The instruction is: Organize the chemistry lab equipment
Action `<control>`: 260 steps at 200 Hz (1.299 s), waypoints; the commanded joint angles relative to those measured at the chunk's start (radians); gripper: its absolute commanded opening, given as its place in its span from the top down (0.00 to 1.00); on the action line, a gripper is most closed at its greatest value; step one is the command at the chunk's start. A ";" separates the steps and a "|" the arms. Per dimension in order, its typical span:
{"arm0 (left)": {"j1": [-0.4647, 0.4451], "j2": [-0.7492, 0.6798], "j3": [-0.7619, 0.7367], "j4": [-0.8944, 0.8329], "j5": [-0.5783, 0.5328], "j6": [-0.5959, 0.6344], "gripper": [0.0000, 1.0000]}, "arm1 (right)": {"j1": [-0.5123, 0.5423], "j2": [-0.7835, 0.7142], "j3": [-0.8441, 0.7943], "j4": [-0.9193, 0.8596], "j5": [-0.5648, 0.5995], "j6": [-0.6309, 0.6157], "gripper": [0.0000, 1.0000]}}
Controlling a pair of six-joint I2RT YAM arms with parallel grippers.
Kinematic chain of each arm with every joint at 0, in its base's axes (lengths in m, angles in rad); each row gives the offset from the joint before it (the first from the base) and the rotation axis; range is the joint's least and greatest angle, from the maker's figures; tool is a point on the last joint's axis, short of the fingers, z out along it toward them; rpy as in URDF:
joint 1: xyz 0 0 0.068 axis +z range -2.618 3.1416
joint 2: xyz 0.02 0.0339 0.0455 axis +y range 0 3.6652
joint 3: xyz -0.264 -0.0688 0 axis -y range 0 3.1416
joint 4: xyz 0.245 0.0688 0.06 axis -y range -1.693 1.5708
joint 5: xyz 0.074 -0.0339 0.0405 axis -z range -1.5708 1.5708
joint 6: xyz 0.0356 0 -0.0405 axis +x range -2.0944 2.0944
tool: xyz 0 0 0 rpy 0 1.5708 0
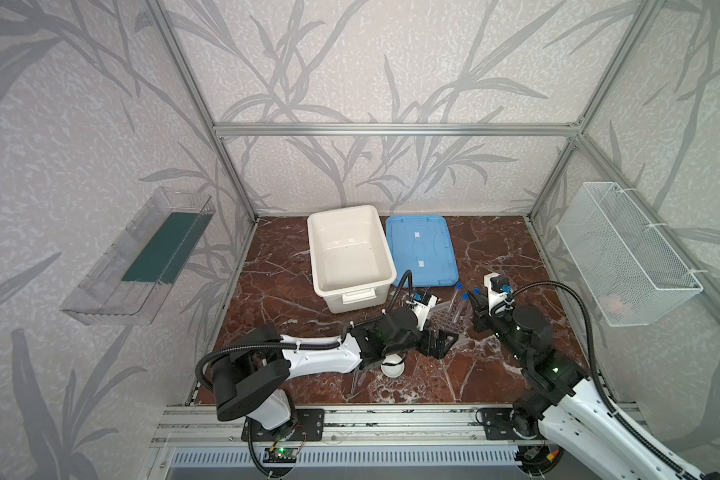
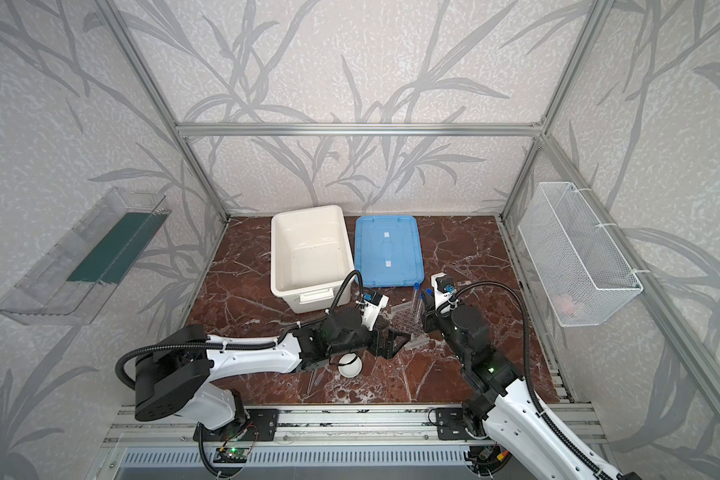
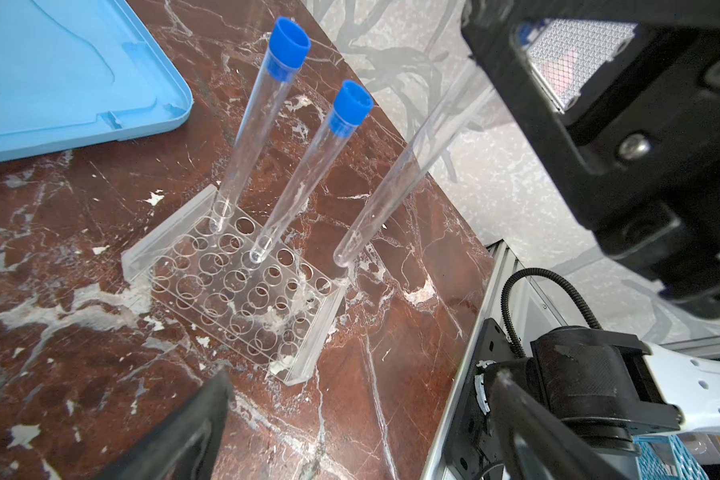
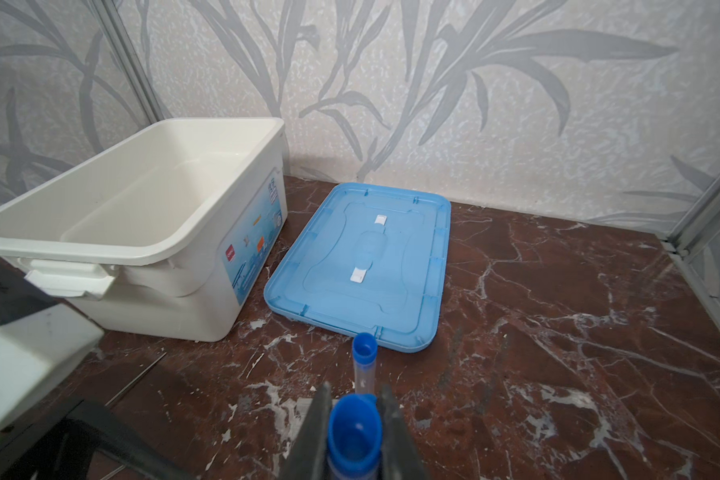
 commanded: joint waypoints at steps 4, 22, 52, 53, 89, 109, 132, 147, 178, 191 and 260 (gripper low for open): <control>-0.001 0.014 0.042 0.006 0.001 -0.019 0.01 | 0.004 -0.010 -0.041 0.116 0.062 -0.006 0.85; -0.002 0.022 0.048 0.004 -0.005 -0.023 0.01 | 0.005 -0.008 -0.062 0.127 0.055 0.012 0.85; -0.002 0.035 0.050 0.013 -0.001 -0.027 0.01 | 0.005 -0.027 -0.096 0.137 0.042 0.029 0.85; -0.003 0.035 0.050 0.013 0.000 -0.026 0.01 | 0.005 -0.027 -0.097 0.137 0.042 0.031 0.84; -0.001 0.051 0.059 0.018 0.005 -0.026 0.01 | 0.005 -0.020 -0.124 0.153 0.042 0.027 0.84; -0.002 0.053 0.061 0.024 0.011 -0.026 0.01 | 0.004 -0.007 -0.135 0.176 0.042 0.027 0.84; -0.002 0.059 0.061 0.024 0.012 -0.027 0.01 | 0.005 0.011 -0.137 0.186 0.038 0.027 0.85; -0.001 0.059 0.061 0.023 0.011 -0.028 0.01 | 0.004 0.018 -0.138 0.184 0.035 0.030 0.84; -0.002 0.061 0.056 0.028 0.007 -0.031 0.01 | 0.004 0.024 -0.157 0.202 0.039 0.027 0.84; -0.002 0.062 0.056 0.030 0.008 -0.031 0.01 | 0.004 0.031 -0.165 0.214 0.043 0.028 0.84; -0.001 0.066 0.055 0.034 0.007 -0.032 0.01 | 0.005 0.067 -0.187 0.250 0.046 0.035 0.84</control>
